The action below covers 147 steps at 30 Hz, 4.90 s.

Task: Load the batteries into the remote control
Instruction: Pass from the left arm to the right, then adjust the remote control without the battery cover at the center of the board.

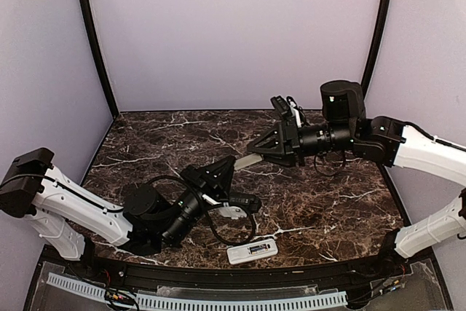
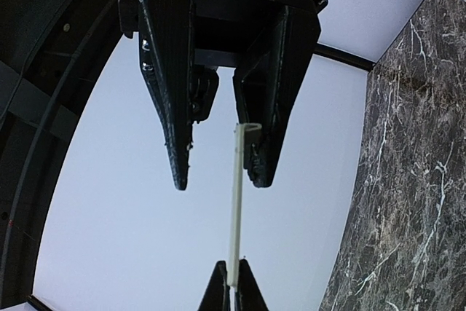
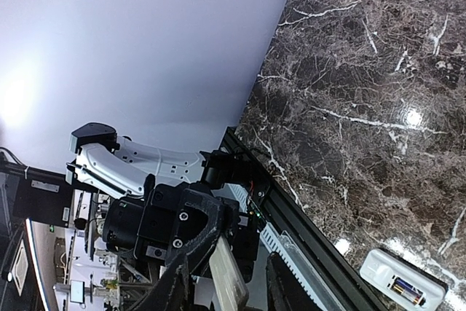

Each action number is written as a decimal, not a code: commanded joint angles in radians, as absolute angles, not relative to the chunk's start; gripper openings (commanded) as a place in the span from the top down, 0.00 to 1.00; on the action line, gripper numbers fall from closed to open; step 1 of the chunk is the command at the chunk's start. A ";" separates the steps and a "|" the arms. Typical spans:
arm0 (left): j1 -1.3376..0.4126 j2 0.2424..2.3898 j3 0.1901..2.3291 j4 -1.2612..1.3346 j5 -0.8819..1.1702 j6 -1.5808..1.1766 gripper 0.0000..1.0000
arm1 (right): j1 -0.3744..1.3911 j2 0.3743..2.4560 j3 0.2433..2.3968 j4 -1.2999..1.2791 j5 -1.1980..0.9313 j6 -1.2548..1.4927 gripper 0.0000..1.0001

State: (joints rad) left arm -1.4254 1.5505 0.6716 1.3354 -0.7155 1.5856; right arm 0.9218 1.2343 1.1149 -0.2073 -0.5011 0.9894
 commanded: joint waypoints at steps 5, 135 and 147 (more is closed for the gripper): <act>-1.421 1.558 0.701 1.477 -0.729 1.604 1.00 | 0.923 1.221 1.107 -0.201 -0.545 1.007 0.69; -1.368 1.849 0.782 0.120 -0.045 -0.216 0.81 | 1.014 1.421 0.246 0.701 -0.527 0.994 1.00; -1.368 1.851 0.781 0.114 -0.045 -0.212 0.83 | 1.027 1.425 0.242 0.685 -0.501 1.024 1.00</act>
State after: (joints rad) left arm -1.3682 1.7969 0.8093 0.2584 -0.0441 -0.1932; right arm 1.0172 1.4284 0.2440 0.6651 -0.5167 1.0130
